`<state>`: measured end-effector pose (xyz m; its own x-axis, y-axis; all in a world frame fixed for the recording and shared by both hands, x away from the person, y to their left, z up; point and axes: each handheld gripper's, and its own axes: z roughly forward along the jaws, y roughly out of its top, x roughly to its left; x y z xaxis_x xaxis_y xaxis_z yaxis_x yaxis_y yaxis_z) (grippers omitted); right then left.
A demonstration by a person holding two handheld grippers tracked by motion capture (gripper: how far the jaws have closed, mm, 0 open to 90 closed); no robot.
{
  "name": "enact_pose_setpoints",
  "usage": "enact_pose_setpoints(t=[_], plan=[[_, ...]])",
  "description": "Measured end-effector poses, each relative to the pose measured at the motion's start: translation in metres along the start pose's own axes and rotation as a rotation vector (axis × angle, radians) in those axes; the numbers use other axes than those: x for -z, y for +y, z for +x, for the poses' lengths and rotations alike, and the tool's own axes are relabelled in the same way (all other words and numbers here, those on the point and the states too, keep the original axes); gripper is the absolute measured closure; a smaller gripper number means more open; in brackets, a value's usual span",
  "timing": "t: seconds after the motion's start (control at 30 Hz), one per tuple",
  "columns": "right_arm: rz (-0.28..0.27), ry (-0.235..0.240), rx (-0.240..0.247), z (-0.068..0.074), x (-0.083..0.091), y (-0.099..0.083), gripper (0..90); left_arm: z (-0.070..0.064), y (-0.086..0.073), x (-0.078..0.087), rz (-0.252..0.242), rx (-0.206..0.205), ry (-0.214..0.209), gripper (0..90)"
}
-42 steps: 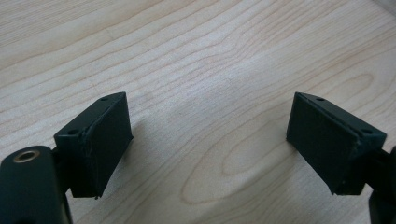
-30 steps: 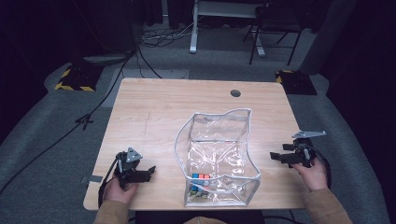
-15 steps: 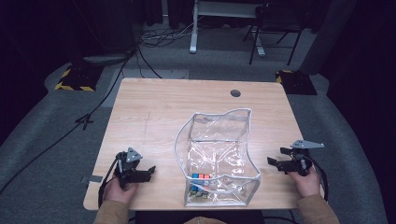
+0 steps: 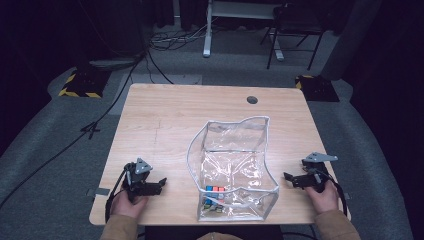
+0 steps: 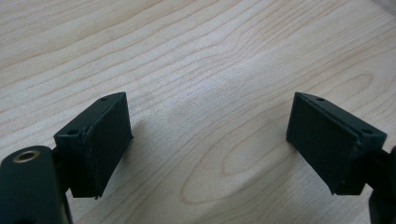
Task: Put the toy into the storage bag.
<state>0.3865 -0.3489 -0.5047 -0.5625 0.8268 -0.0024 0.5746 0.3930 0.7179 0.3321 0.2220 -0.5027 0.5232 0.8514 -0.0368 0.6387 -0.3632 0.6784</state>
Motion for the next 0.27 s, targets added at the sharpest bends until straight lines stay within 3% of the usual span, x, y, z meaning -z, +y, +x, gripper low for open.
enact_pose_setpoints(t=[0.27], plan=[[0.003,0.000,-0.002,0.0001,0.0004,-0.0003,0.0,0.0001,0.0002,0.0001,0.000,-0.002,0.002,14.1]])
